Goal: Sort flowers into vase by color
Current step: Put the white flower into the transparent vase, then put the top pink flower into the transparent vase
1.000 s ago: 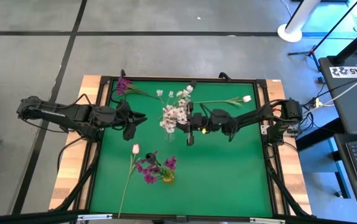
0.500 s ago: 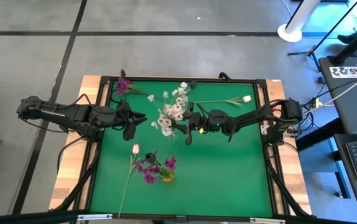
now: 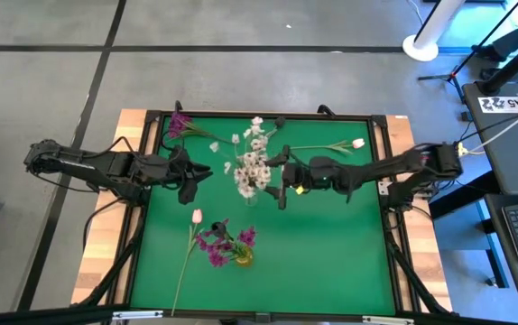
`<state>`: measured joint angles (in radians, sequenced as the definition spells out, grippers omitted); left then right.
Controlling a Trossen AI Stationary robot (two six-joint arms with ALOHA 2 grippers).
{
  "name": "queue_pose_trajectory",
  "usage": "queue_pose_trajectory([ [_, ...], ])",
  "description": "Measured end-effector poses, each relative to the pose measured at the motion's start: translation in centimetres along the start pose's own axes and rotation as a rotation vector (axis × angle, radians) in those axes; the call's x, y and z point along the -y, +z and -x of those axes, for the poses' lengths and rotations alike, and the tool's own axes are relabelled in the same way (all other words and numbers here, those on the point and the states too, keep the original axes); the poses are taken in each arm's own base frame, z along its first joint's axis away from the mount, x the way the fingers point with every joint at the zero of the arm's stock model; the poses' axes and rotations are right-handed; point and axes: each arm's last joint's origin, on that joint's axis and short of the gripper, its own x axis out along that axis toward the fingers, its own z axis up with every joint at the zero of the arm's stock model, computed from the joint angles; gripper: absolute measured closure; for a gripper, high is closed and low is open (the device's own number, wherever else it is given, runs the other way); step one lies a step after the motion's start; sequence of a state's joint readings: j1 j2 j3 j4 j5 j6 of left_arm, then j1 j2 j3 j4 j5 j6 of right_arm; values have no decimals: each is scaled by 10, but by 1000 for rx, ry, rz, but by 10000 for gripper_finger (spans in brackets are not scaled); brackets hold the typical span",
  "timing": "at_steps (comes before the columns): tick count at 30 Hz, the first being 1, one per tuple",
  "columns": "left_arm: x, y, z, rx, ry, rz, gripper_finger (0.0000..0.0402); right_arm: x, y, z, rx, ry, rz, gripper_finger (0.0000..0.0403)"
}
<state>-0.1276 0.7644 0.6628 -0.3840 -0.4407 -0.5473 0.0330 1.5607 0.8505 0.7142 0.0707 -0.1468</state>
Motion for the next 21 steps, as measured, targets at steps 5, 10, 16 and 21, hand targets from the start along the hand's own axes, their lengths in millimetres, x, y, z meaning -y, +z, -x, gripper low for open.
queue_pose_trajectory([
  [5,1,-1,0,-18,-29,8,312,-8,12,24,-178,-28,43,92],
  [10,1,-1,0,-22,-37,-2,312,-14,21,47,-307,-92,78,93],
  [16,1,-1,0,-22,-37,-10,312,-12,29,71,-409,-219,79,101],
  [21,0,-1,2,-53,-19,-42,312,-4,21,89,-553,-359,13,109],
])
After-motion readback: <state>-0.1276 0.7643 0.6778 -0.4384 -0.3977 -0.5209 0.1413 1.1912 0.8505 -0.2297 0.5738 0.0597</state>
